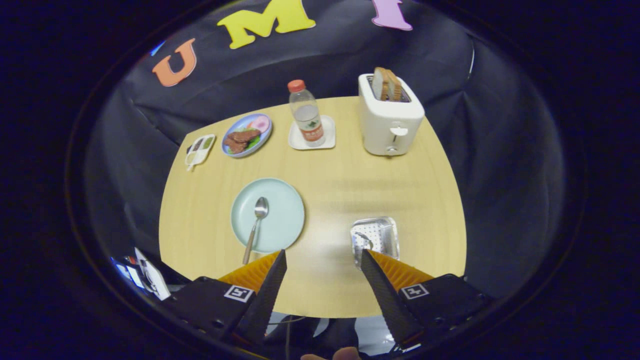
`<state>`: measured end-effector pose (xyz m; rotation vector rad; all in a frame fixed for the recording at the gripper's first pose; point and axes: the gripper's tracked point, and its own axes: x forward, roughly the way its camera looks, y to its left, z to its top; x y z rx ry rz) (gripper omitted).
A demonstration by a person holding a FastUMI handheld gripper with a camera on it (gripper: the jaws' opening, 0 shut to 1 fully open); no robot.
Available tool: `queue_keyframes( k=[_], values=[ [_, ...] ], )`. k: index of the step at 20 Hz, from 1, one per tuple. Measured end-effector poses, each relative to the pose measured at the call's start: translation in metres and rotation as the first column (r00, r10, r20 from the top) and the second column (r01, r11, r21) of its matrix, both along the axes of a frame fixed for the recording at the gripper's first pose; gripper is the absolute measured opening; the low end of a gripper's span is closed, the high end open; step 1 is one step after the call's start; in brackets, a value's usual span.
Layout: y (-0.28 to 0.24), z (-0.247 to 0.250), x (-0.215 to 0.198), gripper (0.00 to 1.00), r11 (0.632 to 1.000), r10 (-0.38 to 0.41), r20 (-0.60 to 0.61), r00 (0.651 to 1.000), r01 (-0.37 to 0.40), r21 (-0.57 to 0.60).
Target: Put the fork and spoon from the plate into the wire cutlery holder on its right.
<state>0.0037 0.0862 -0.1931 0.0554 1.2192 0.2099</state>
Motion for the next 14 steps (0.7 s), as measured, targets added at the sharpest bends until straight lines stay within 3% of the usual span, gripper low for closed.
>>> queue_keyframes(
  k=[7, 14],
  values=[
    [0.115, -0.059, -0.057, 0.91, 0.998, 0.038, -0.155, 0.987, -0.03, 0.052],
    [0.175, -0.114, -0.062, 0.91, 0.999, 0.023, -0.199, 0.98, -0.027, -0.018]
  ],
)
